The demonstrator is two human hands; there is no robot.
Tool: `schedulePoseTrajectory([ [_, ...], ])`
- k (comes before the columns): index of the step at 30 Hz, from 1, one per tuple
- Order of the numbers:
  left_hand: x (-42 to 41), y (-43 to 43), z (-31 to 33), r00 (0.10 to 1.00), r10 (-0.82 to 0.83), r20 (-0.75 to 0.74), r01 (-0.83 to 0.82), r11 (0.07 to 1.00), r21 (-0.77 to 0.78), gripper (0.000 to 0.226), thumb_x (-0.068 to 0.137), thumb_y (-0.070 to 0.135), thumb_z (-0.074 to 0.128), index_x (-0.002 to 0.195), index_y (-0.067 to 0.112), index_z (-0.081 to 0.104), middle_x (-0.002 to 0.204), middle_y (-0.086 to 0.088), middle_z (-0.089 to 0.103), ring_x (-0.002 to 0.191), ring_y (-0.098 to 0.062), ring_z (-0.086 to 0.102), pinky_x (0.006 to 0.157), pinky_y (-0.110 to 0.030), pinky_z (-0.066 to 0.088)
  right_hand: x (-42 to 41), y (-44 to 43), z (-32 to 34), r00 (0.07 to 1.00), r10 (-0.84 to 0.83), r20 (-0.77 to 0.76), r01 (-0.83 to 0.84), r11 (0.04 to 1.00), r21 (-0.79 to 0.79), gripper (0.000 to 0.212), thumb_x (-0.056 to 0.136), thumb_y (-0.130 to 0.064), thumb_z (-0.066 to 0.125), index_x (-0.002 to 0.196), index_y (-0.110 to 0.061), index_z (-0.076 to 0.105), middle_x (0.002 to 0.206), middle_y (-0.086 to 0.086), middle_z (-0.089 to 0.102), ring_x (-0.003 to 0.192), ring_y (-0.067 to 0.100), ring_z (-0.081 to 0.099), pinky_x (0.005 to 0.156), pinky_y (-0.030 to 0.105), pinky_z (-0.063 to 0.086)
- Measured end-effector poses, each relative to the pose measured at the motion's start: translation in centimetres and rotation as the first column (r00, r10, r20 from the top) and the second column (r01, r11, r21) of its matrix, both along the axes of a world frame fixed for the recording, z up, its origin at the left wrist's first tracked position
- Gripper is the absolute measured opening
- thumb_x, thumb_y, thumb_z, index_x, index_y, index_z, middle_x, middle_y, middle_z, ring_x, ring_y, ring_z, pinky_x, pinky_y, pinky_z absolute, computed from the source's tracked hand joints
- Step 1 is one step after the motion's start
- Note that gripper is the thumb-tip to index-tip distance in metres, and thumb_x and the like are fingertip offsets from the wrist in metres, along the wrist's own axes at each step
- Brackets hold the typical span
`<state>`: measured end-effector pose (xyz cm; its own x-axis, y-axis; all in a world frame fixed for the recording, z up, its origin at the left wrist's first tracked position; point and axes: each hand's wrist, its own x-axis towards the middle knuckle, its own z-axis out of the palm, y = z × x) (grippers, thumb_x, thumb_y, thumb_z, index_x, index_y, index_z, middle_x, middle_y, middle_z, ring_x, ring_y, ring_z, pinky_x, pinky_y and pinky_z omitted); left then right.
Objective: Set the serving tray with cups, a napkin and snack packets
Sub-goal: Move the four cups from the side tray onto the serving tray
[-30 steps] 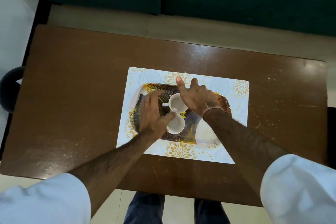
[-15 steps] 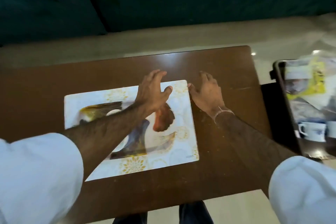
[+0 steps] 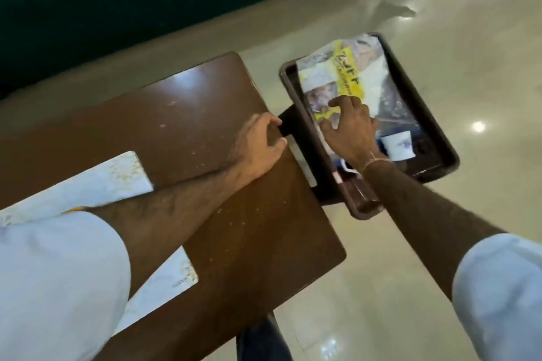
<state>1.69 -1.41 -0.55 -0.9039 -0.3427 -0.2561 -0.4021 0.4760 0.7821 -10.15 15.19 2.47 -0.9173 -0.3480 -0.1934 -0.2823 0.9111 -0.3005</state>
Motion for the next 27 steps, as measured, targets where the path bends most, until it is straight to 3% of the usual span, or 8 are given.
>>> schedulePoseTrajectory([
  [2,-2.3,3.3,0.2,0.996,-0.068,-0.054,0.068,0.998,0.012,0.027,0.084,0.026,0.071,0.109,0.023,0.063,0.102,0.011,0.060,0.084,-0.004,0.054,0.078,-0.026,0.048,-2.1,3.7,-0.2,0.998,-0.058,-0.012,0.058,0.998,0.015,0.042,0.085,-0.035,0.061,0.123,-0.018,0.055,0.132,0.010,0.050,0.125,0.037,0.044,0.099,0.051,0.032],
  [4,-4.0,6.2,0.3,0.986,-0.154,-0.064,0.154,0.988,-0.012,0.025,0.083,0.028,0.070,0.107,0.022,0.065,0.098,0.009,0.066,0.083,-0.009,0.059,0.082,-0.033,0.051,-3.7,7.0,-0.6,0.994,-0.110,-0.020,0.111,0.993,0.039,0.044,0.085,-0.038,0.063,0.124,-0.018,0.054,0.134,0.010,0.048,0.127,0.037,0.040,0.100,0.050,0.030],
  [9,-7.2,11.7,-0.1,0.931,-0.360,0.064,0.366,0.912,-0.184,0.039,0.086,0.047,0.066,0.119,0.025,0.065,0.119,0.005,0.066,0.114,-0.018,0.057,0.096,-0.040,0.030,-5.8,13.4,-2.0,0.967,-0.242,0.081,0.239,0.970,0.042,0.058,0.082,-0.046,0.067,0.131,-0.020,0.049,0.140,0.013,0.040,0.131,0.039,0.035,0.103,0.052,0.032],
  [12,-8.4,14.0,-0.8,0.896,-0.410,0.168,0.440,0.870,-0.225,0.047,0.087,0.052,0.065,0.125,0.026,0.062,0.127,0.000,0.063,0.122,-0.021,0.054,0.101,-0.042,0.028,-6.5,15.8,-3.0,0.937,-0.290,0.193,0.289,0.957,0.032,0.068,0.078,-0.048,0.071,0.134,-0.019,0.045,0.136,0.013,0.048,0.127,0.038,0.043,0.103,0.050,0.039],
  [14,-8.8,15.0,-1.2,0.889,-0.410,0.203,0.449,0.867,-0.217,0.046,0.087,0.051,0.067,0.124,0.025,0.062,0.125,-0.002,0.063,0.120,-0.023,0.056,0.102,-0.044,0.029,-6.8,16.8,-3.7,0.909,-0.284,0.305,0.304,0.953,-0.019,0.070,0.077,-0.044,0.075,0.134,-0.016,0.046,0.128,0.012,0.057,0.115,0.032,0.054,0.097,0.044,0.047],
  [17,-9.2,15.6,-1.5,0.909,-0.356,0.217,0.394,0.903,-0.171,0.034,0.082,0.047,0.073,0.107,0.025,0.066,0.114,-0.001,0.067,0.111,-0.023,0.059,0.098,-0.042,0.033,-7.0,17.9,-4.5,0.885,-0.274,0.377,0.319,0.946,-0.063,0.071,0.075,-0.038,0.080,0.132,-0.016,0.044,0.118,0.005,0.059,0.101,0.023,0.058,0.088,0.033,0.048],
  [23,-8.9,15.1,-1.3,0.923,-0.352,0.154,0.353,0.935,0.019,0.024,0.076,0.032,0.083,0.084,0.021,0.063,0.114,0.000,0.068,0.108,-0.022,0.059,0.096,-0.041,0.045,-7.2,17.9,-4.3,0.886,-0.320,0.337,0.389,0.907,-0.162,0.073,0.070,-0.037,0.086,0.125,-0.018,0.043,0.108,-0.003,0.054,0.092,0.016,0.058,0.073,0.017,0.045],
  [27,-7.8,13.5,-0.7,0.958,-0.277,0.070,0.273,0.960,0.056,0.030,0.074,0.032,0.086,0.080,0.022,0.058,0.115,-0.002,0.064,0.111,-0.021,0.053,0.085,-0.031,0.044,-6.9,16.2,-2.6,0.892,-0.318,0.320,0.414,0.858,-0.303,0.078,0.068,-0.027,0.086,0.135,-0.016,0.048,0.115,-0.003,0.058,0.100,0.017,0.058,0.080,0.019,0.044],
])
